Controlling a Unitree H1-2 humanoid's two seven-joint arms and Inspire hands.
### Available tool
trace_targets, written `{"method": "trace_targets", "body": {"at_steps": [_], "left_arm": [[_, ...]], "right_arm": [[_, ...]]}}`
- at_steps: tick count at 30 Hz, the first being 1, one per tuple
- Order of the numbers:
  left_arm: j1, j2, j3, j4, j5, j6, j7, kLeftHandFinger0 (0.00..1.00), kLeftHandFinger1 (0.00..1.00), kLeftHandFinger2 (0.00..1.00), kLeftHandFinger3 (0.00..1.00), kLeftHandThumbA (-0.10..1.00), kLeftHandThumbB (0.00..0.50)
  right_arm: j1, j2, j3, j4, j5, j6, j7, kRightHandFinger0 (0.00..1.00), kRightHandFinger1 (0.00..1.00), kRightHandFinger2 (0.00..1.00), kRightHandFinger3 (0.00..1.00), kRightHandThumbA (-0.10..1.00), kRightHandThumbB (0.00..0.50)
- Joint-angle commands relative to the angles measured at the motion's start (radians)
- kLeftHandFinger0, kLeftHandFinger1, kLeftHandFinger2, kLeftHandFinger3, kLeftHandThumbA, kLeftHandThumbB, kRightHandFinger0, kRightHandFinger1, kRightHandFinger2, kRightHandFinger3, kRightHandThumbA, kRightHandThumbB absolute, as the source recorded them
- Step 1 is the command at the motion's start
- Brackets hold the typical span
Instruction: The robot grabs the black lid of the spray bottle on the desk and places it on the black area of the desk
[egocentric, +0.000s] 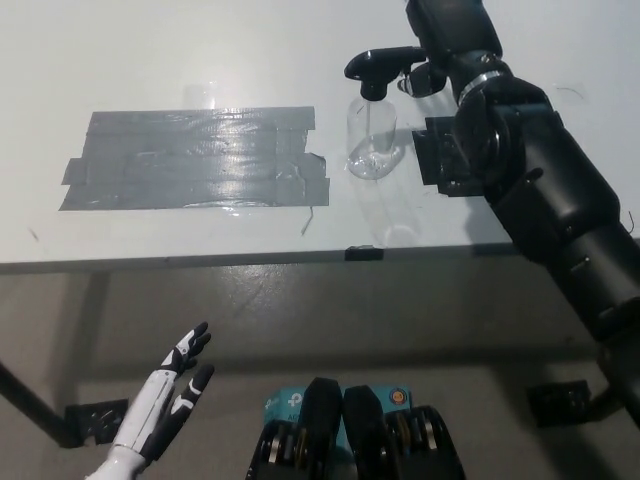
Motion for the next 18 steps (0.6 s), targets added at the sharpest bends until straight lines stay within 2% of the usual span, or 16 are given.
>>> {"method": "trace_targets", "body": {"at_steps": [1, 6, 18], "left_arm": [[-0.014, 0.019, 0.004, -0.022, 0.014, -0.019, 0.0, 1.0, 1.0, 1.0, 1.0, 1.0, 0.089], [-0.024, 0.021, 0.006, -0.02, 0.016, -0.024, 0.0, 1.0, 1.0, 1.0, 1.0, 1.0, 0.077], [-0.039, 0.027, 0.005, -0.025, 0.022, -0.019, -0.002, 1.0, 1.0, 1.0, 1.0, 1.0, 0.127]], "right_arm": [[-0.102, 0.008, 0.0, 0.025, 0.019, -0.015, -0.008, 1.0, 1.0, 1.0, 1.0, 0.93, 0.499], [-0.12, 0.014, 0.0, 0.062, 0.03, -0.025, -0.01, 1.0, 1.0, 1.0, 1.0, 0.92, 0.5], [-0.168, 0.027, 0.011, 0.189, 0.038, -0.044, -0.023, 1.0, 1.0, 1.0, 1.0, 0.93, 0.5]]}}
